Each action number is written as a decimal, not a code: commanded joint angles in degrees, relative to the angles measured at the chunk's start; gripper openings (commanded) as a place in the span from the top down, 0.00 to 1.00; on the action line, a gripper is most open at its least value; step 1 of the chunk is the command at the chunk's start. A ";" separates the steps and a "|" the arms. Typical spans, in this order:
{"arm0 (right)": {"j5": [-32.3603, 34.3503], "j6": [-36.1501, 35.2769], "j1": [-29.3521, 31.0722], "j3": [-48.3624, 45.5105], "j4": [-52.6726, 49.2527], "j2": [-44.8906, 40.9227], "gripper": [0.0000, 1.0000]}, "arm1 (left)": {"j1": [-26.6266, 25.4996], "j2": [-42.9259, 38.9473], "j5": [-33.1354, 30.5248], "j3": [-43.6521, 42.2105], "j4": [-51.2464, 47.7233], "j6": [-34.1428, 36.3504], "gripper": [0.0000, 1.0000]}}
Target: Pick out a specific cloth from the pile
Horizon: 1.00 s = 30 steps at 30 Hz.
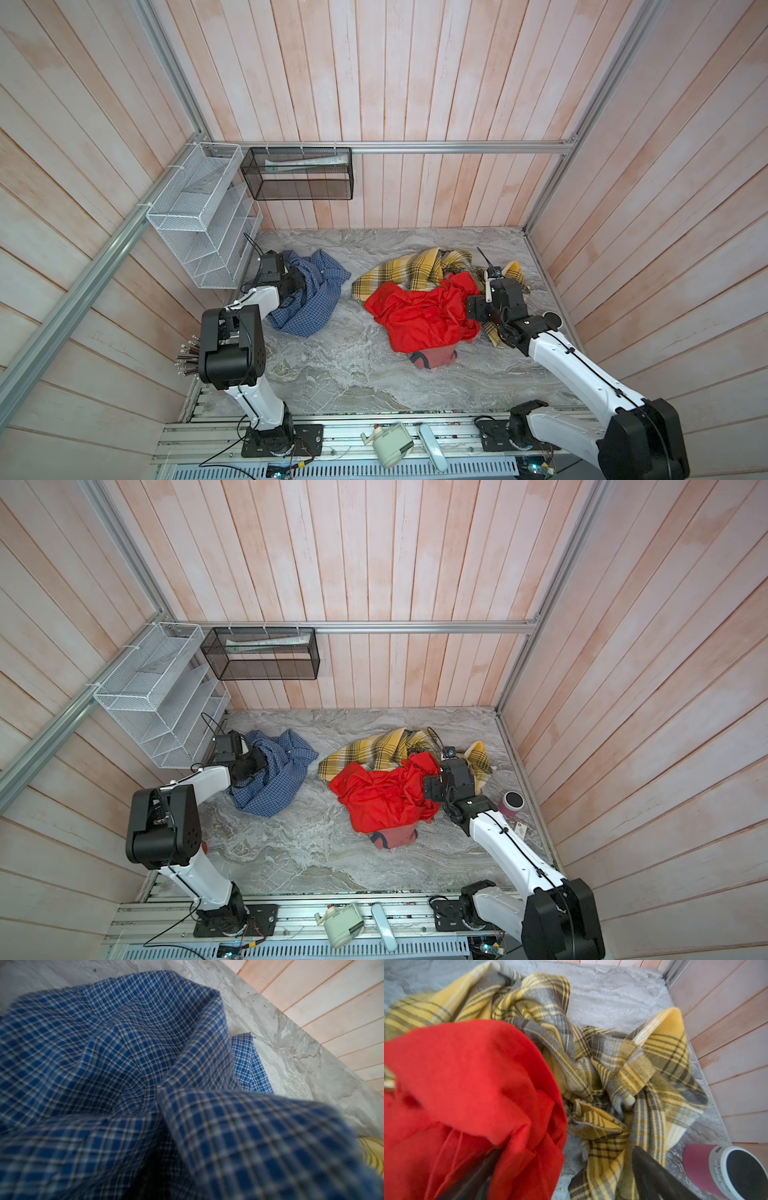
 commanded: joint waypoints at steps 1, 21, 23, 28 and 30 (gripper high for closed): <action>-3.30 -1.10 -1.87 2.71 0.61 -3.14 0.02 | -1.07 -5.33 -4.82 0.82 -2.90 0.62 0.44; -11.50 -3.01 -11.30 3.27 6.64 -7.10 0.02 | -21.96 -25.70 -11.42 -12.43 -12.64 -1.54 0.31; -12.13 -2.89 -12.22 1.84 9.03 -7.33 0.02 | -23.20 -22.43 -11.73 -14.57 -10.91 -2.53 0.32; -12.84 -3.67 -12.42 -5.34 20.67 -8.09 0.02 | -22.41 -12.06 -14.13 -12.58 -8.18 -2.33 0.32; -12.97 -3.59 -12.59 -9.31 26.26 -8.60 0.02 | -20.07 -9.04 -11.27 -11.76 -5.24 -2.25 0.33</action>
